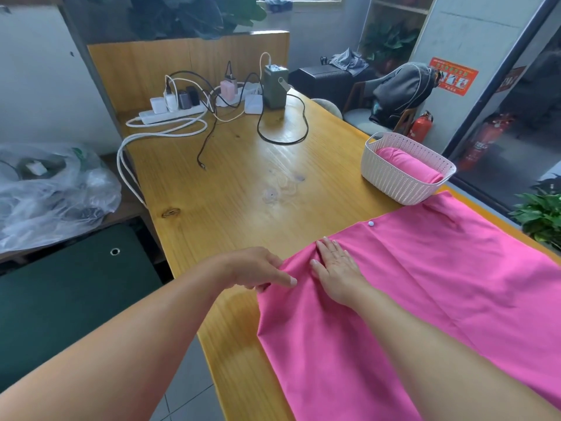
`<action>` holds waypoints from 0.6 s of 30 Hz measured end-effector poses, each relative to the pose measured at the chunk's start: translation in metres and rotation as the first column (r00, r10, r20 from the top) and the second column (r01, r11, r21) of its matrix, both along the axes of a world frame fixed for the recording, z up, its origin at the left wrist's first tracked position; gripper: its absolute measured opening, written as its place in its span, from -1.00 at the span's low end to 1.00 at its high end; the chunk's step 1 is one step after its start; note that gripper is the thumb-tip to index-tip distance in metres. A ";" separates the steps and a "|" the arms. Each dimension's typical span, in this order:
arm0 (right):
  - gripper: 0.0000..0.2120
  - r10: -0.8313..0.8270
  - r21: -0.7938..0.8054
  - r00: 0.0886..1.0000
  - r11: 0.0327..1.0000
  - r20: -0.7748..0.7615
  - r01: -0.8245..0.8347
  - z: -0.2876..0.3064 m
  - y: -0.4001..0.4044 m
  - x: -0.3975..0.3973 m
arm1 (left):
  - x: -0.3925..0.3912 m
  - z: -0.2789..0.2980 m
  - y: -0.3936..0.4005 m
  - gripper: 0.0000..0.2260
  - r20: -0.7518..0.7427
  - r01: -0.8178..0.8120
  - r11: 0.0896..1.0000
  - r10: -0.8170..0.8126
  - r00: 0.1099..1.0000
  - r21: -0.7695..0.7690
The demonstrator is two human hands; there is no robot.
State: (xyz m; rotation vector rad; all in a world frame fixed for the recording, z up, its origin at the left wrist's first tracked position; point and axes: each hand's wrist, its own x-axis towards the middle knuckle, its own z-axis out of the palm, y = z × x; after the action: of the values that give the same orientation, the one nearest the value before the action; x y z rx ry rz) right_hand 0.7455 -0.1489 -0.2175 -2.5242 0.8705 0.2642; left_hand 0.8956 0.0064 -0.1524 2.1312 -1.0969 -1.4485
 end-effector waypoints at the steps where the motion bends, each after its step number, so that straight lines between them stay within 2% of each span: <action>1: -0.43 0.005 0.004 1.000 1.000 -0.001 -0.005 0.000 -0.001 0.000 | 0.002 0.001 0.001 -0.55 -0.059 -0.005 0.999 0.003 0.998 -0.032; 3: -0.43 0.012 0.011 1.000 1.000 -0.003 -0.012 0.001 -0.003 0.000 | 0.007 0.004 0.003 -0.68 -0.089 -0.039 0.996 0.032 0.996 -0.075; 5: -0.44 0.017 0.015 1.000 1.000 -0.002 -0.017 0.001 -0.003 -0.001 | 0.016 0.006 0.005 -0.66 0.086 -0.039 0.995 0.047 0.995 -0.091; 7: -0.43 0.021 0.008 1.000 1.000 -0.003 -0.020 0.000 -0.003 -0.001 | 0.026 0.008 0.012 -0.67 0.298 -0.007 0.998 0.024 0.954 -0.059; 9: -0.43 0.019 0.001 1.000 1.000 -0.004 -0.019 0.000 -0.003 -0.002 | 0.033 0.009 0.021 -0.69 0.404 -0.007 1.000 0.013 0.915 -0.016; 15: -0.39 0.033 -0.050 0.999 0.998 -0.017 -0.034 -0.001 0.003 -0.003 | 0.017 -0.014 0.029 -0.81 0.634 -0.082 0.990 -0.007 0.774 0.111; 18: -0.38 0.043 -0.084 0.999 0.995 -0.010 -0.043 0.001 0.008 -0.004 | 0.005 -0.027 0.028 -0.93 0.630 -0.234 0.967 0.124 0.767 0.095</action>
State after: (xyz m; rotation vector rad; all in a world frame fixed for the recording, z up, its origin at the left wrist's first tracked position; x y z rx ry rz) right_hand 0.7415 -0.1412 -0.2165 -2.6244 0.8480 0.2571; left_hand 0.9007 0.0349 -0.1792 2.8587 -0.9386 -0.7694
